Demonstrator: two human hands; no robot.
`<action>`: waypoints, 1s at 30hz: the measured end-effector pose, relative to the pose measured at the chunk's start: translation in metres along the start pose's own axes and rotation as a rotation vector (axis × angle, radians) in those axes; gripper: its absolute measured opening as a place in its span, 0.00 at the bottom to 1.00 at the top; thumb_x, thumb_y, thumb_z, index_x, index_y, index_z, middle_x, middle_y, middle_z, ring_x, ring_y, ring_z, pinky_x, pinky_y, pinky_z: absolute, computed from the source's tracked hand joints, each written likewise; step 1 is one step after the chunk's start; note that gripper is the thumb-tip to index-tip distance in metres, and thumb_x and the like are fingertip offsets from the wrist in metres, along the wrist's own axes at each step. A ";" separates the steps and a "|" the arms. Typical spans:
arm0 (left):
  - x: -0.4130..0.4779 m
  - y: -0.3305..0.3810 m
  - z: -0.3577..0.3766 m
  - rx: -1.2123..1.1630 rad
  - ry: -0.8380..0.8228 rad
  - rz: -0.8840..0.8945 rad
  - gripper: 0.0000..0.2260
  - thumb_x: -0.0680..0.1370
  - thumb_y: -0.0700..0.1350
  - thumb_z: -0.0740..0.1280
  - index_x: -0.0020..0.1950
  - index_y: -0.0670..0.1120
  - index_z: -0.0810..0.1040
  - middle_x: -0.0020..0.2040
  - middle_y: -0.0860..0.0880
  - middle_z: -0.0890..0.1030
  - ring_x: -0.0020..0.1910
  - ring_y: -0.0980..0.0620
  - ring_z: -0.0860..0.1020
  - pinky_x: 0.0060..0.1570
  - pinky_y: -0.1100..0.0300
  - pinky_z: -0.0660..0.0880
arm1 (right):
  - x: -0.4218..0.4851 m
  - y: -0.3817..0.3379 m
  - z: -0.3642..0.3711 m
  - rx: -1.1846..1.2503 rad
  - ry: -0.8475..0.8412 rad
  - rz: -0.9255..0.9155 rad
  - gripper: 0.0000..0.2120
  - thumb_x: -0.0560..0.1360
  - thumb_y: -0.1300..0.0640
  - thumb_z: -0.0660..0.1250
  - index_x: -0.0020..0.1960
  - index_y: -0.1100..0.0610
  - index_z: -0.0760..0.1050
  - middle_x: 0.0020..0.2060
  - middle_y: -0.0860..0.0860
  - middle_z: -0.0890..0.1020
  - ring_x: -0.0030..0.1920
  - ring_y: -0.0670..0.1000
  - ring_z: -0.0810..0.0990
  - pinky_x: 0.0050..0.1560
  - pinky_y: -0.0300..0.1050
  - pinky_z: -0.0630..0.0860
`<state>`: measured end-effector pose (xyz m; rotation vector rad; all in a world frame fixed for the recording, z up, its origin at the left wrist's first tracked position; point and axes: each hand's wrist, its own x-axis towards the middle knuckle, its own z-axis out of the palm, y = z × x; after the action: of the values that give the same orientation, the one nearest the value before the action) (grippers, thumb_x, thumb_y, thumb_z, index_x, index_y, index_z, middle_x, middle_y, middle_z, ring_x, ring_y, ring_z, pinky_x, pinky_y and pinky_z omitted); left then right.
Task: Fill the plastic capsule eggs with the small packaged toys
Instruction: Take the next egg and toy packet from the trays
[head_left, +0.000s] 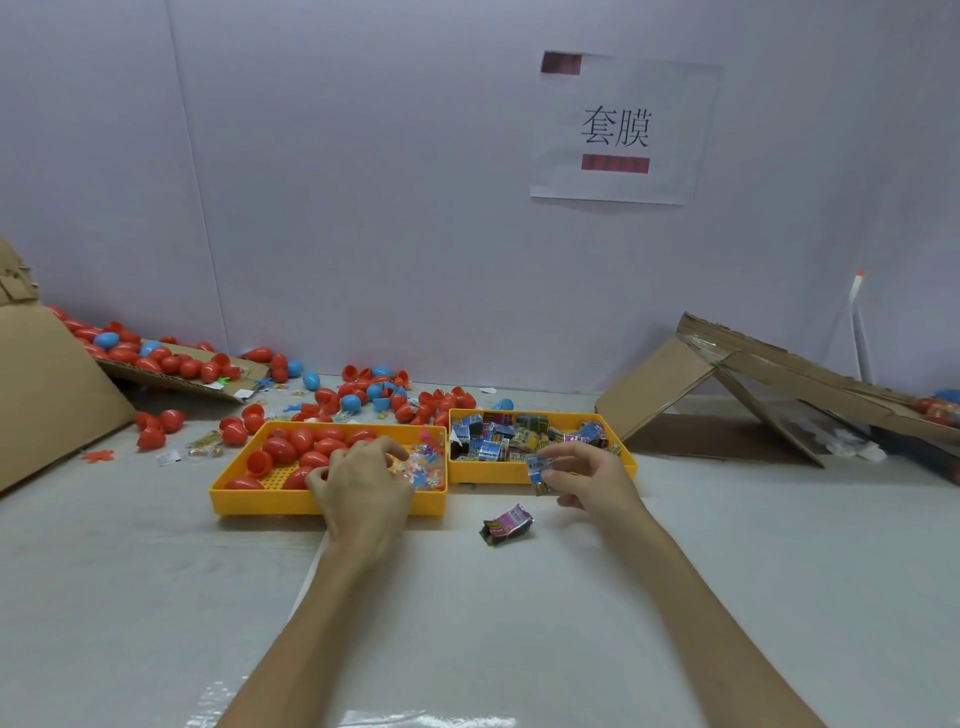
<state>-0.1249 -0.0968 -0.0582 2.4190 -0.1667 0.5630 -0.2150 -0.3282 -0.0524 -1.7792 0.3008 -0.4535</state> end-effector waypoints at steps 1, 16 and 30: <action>0.001 0.000 0.000 0.002 0.002 0.004 0.12 0.76 0.42 0.70 0.56 0.56 0.81 0.52 0.54 0.82 0.57 0.51 0.74 0.61 0.49 0.63 | 0.000 0.000 0.000 0.013 -0.010 -0.003 0.10 0.75 0.64 0.73 0.50 0.50 0.83 0.42 0.48 0.85 0.41 0.45 0.83 0.38 0.38 0.79; -0.002 0.005 0.000 -0.129 0.016 0.112 0.11 0.81 0.38 0.66 0.59 0.49 0.83 0.55 0.48 0.83 0.59 0.45 0.73 0.60 0.47 0.68 | 0.000 0.001 0.001 0.011 -0.025 -0.001 0.09 0.76 0.65 0.72 0.49 0.51 0.83 0.40 0.49 0.87 0.39 0.44 0.83 0.39 0.39 0.78; -0.026 0.026 0.006 -0.601 -0.266 0.484 0.26 0.83 0.63 0.54 0.35 0.48 0.77 0.36 0.52 0.74 0.39 0.54 0.73 0.40 0.58 0.68 | -0.001 0.002 0.001 0.032 -0.096 -0.034 0.14 0.75 0.68 0.72 0.50 0.50 0.83 0.42 0.47 0.87 0.45 0.46 0.85 0.41 0.36 0.79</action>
<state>-0.1526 -0.1215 -0.0594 1.8439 -0.9146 0.3247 -0.2156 -0.3269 -0.0545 -1.7708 0.1946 -0.3935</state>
